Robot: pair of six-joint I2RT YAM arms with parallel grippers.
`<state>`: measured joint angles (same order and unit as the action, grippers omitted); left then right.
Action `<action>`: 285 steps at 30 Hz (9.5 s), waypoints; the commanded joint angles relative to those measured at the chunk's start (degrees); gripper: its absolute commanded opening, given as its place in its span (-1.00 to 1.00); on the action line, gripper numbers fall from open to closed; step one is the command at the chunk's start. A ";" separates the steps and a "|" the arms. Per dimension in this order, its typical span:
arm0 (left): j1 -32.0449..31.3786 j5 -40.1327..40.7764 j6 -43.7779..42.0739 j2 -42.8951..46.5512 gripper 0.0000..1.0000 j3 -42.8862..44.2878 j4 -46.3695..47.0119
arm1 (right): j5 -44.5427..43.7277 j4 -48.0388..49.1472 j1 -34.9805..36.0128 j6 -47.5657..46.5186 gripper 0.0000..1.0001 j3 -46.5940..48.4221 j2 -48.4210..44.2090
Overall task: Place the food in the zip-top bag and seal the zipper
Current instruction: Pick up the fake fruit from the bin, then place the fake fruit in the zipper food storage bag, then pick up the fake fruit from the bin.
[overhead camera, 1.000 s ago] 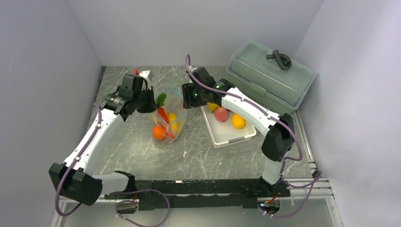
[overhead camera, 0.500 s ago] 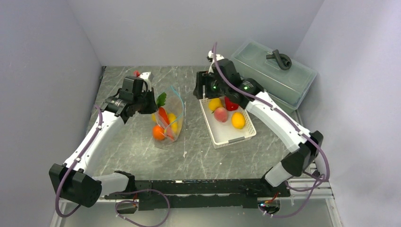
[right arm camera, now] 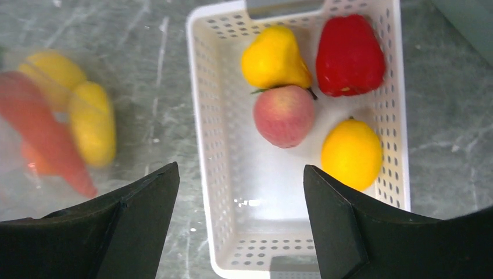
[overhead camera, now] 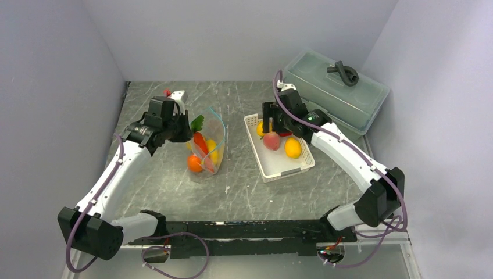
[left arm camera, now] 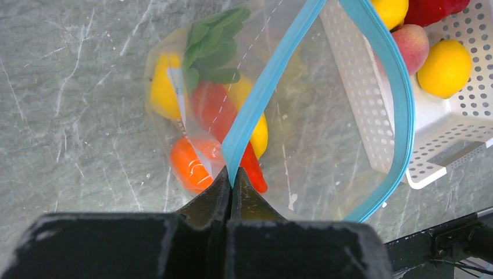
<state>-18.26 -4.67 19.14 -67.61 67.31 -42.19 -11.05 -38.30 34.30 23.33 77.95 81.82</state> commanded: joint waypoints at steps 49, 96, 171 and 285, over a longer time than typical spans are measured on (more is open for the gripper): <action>-0.20 -0.01 -0.72 3.43 -1.00 -1.66 2.56 | -2.82 11.33 -5.74 1.54 0.02 -2.41 22.38; -0.20 0.25 -0.47 3.06 -1.00 -1.66 2.47 | 19.29 16.31 9.90 -6.19 -0.59 6.34 -2.04; -0.20 -1.31 -0.51 3.81 -1.00 -1.76 2.73 | 6.43 5.00 17.38 -5.14 0.76 30.47 23.05; -0.50 -1.66 -0.61 3.90 -1.00 -2.12 2.73 | -12.90 0.12 -1.16 -0.45 -0.44 -1.31 1.31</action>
<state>-18.48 -5.37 19.16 -64.97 65.47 -40.97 -27.88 -42.83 31.46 24.29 74.32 88.03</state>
